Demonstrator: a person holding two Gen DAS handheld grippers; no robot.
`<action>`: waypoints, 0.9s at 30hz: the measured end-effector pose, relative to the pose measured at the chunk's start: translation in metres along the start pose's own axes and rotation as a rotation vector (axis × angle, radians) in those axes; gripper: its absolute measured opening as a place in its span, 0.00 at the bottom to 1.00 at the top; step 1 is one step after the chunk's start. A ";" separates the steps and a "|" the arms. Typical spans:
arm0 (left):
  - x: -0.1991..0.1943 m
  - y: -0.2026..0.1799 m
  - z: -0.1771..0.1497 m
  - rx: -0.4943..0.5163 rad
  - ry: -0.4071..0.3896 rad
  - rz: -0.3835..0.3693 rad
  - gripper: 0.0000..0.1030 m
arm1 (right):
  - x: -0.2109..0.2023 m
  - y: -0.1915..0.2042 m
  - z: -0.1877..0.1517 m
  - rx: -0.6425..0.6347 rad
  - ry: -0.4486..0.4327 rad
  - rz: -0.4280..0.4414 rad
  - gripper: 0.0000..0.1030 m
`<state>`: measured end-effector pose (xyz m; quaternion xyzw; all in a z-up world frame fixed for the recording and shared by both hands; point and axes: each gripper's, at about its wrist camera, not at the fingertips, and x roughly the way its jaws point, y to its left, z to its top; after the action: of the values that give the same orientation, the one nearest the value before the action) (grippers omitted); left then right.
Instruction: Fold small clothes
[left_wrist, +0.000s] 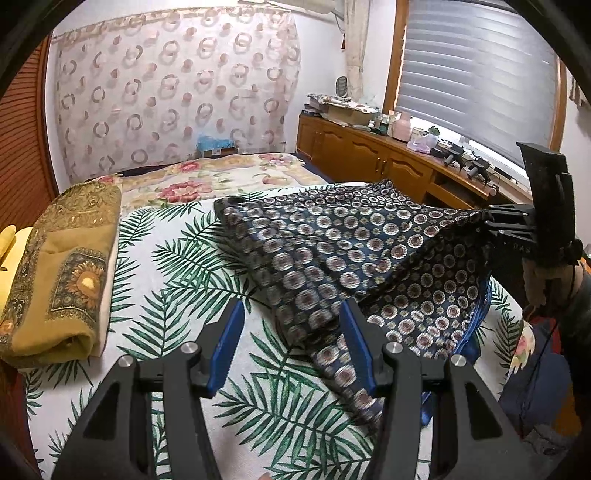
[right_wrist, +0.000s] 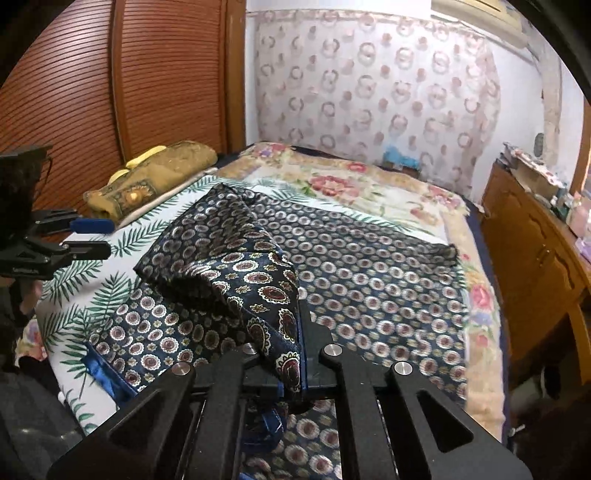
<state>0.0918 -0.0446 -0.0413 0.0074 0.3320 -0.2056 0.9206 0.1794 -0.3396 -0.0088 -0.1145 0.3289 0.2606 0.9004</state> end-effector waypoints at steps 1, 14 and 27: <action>0.000 -0.001 0.001 0.001 -0.001 0.000 0.51 | -0.002 -0.004 -0.002 0.005 0.004 -0.013 0.02; 0.000 -0.009 0.004 0.011 -0.018 -0.006 0.51 | -0.015 -0.044 -0.029 0.071 0.067 -0.150 0.02; 0.002 -0.008 0.004 0.014 -0.020 -0.007 0.51 | -0.007 -0.051 -0.054 0.106 0.131 -0.185 0.10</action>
<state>0.0924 -0.0534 -0.0380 0.0105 0.3216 -0.2112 0.9230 0.1736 -0.4056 -0.0431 -0.1133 0.3884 0.1505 0.9021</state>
